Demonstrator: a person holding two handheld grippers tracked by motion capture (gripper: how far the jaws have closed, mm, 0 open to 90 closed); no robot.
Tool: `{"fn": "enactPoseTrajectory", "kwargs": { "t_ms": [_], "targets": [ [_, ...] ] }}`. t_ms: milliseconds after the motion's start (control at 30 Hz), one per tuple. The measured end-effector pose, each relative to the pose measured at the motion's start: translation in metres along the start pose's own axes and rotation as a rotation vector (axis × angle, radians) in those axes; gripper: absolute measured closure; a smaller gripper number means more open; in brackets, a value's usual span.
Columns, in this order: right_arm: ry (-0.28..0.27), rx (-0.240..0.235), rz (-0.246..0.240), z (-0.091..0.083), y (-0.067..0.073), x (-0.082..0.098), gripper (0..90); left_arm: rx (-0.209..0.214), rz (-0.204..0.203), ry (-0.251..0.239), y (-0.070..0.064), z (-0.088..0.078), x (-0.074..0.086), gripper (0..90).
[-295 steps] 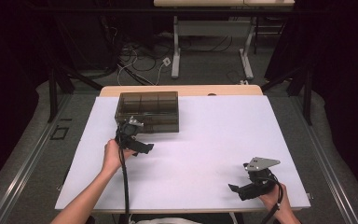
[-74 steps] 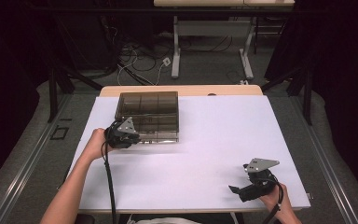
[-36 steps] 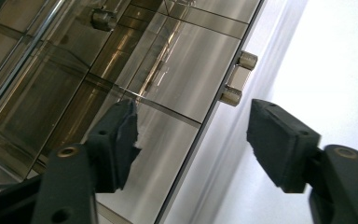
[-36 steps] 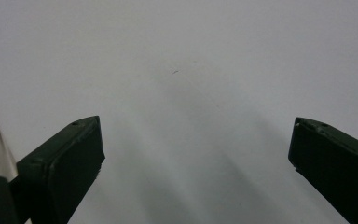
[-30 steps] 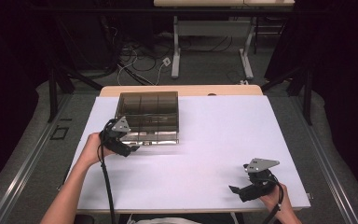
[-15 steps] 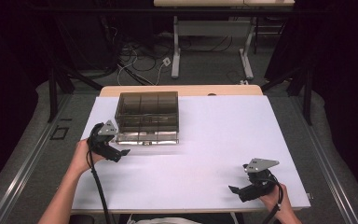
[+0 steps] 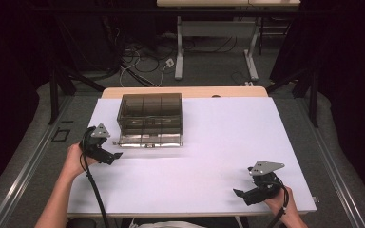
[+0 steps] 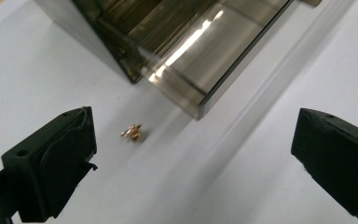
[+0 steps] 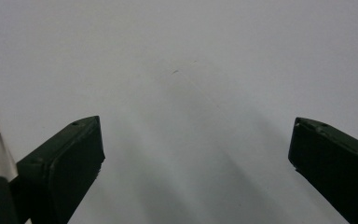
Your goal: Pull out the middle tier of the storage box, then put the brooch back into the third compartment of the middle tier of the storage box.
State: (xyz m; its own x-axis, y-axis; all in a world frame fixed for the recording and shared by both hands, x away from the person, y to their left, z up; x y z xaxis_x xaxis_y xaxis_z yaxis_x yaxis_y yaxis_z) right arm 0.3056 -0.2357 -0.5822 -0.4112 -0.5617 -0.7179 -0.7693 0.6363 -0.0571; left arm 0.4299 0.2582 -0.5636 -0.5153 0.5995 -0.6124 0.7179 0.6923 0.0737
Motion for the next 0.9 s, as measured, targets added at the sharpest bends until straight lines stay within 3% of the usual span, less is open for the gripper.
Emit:
{"fn": "enactPoseTrajectory", "kwargs": {
  "t_ms": [333, 567, 633, 900],
  "targets": [
    [-0.001, -0.003, -0.002, 0.001, 0.0, 0.0, 2.6, -0.045, -0.073, 0.045, 0.018, 0.006, 0.013, 2.4],
    [0.009, -0.005, -0.008, 0.0, 0.0, 0.0, 2.6, -0.107, -0.125, 0.025, 0.026, 0.008, 0.015, 7.9],
    [0.01, -0.002, -0.004, 0.0, 0.0, 0.0, 2.7, -0.134, -0.152, 0.016, 0.029, 0.008, 0.015, 11.2],
    [0.012, -0.002, -0.007, 0.0, 0.0, 0.0, 2.7, -0.181, -0.262, -0.006, 0.038, 0.013, 0.015, 22.4]
  ]
}}
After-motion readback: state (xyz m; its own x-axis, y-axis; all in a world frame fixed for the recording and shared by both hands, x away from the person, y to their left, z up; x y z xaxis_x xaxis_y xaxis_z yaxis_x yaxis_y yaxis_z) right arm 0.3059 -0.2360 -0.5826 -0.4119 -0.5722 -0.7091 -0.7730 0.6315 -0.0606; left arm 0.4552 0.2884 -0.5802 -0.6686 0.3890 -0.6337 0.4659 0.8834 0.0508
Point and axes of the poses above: each handheld gripper's, and its own axes: z roughly forward along the jaws, x roughly out of its underside, y roughly to its left, the point moved 6 cm from there along z, roughly forward along the jaws, and after that the axes turned 4 degrees about -z, right-handed, at the moved point
